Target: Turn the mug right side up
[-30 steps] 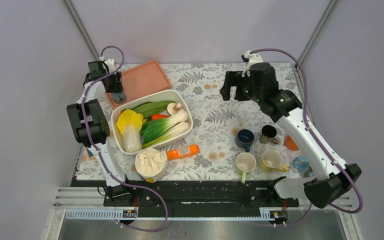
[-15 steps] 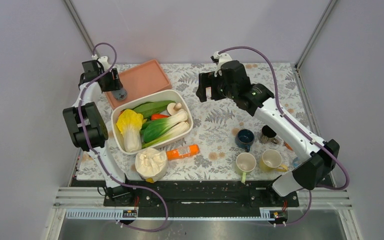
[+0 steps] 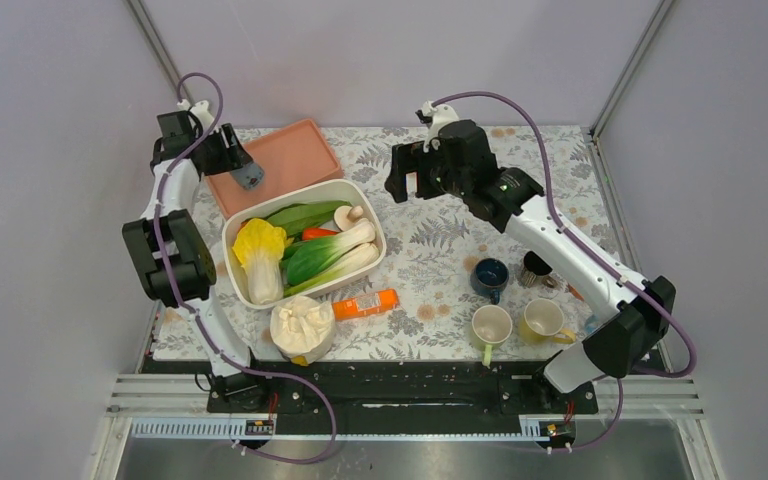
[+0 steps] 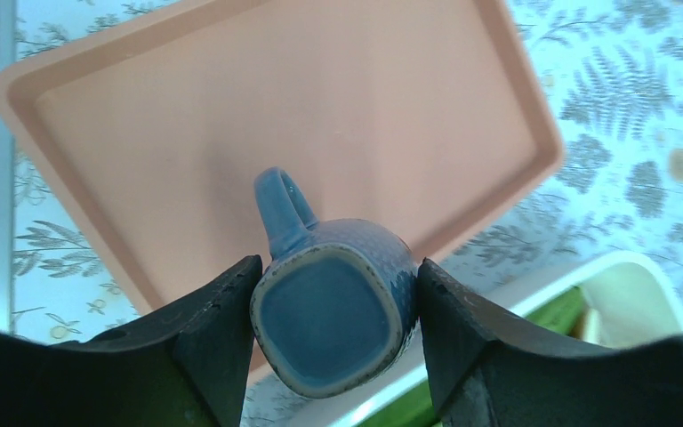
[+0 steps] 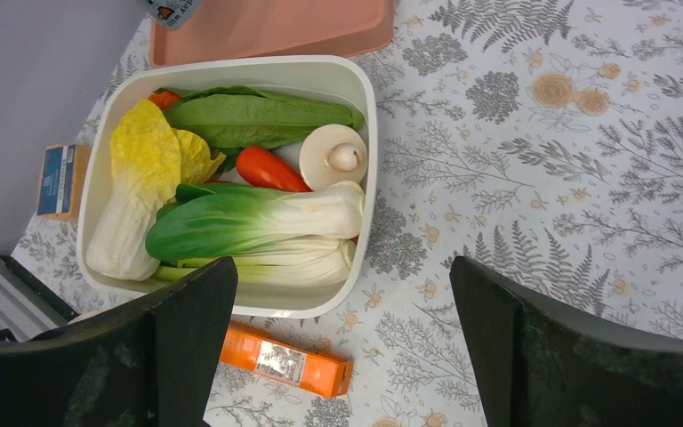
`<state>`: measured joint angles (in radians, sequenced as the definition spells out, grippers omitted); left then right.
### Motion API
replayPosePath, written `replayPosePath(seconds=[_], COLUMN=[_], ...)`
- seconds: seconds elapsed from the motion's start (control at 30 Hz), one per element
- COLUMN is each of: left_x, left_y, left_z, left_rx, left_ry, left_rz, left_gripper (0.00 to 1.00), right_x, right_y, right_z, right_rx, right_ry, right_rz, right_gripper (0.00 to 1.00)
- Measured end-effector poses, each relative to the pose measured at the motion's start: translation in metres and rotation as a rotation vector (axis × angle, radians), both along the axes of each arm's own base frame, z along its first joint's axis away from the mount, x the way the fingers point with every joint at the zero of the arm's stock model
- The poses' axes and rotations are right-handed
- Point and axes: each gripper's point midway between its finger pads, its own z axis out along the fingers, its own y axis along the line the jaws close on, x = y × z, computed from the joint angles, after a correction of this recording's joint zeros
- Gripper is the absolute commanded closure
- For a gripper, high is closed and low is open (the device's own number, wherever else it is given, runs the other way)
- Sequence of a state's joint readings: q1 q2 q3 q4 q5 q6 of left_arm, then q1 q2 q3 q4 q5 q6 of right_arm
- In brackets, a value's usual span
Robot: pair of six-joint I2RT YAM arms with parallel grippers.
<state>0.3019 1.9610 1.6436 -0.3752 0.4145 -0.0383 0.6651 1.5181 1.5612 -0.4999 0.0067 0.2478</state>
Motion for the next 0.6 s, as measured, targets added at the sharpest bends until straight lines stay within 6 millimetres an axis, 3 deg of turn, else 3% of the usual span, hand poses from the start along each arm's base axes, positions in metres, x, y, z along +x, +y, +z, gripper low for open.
replayPosePath(seconds=[0.17, 0.3, 0.47, 0.6], left_x=[-0.013, -0.026, -0.058, -0.091], left_y=[-0.026, -0.056, -0.121, -0.179], left_z=[0.04, 0.084, 0.127, 0.152], left_rx=[-0.106, -0.23, -0.37, -0.485], left_ry=[-0.035, -0.091, -0.116, -0.095], left_rz=[-0.04, -0.108, -0.267, -0.416], left_gripper=[1.0, 1.0, 1.0, 1.0], right_x=[-0.007, -0.02, -0.038, -0.039], right_y=[0.022, 0.051, 0.096, 0.119], right_z=[0.0, 0.002, 0.015, 0.028], right_rx=[0.024, 0.066, 0.188, 0.322], right_ry=[-0.009, -0.037, -0.114, -0.164], right_rz=[0.063, 0.146, 0.269, 0.301], right_gripper=[0.01, 0.01, 0.01, 0.02])
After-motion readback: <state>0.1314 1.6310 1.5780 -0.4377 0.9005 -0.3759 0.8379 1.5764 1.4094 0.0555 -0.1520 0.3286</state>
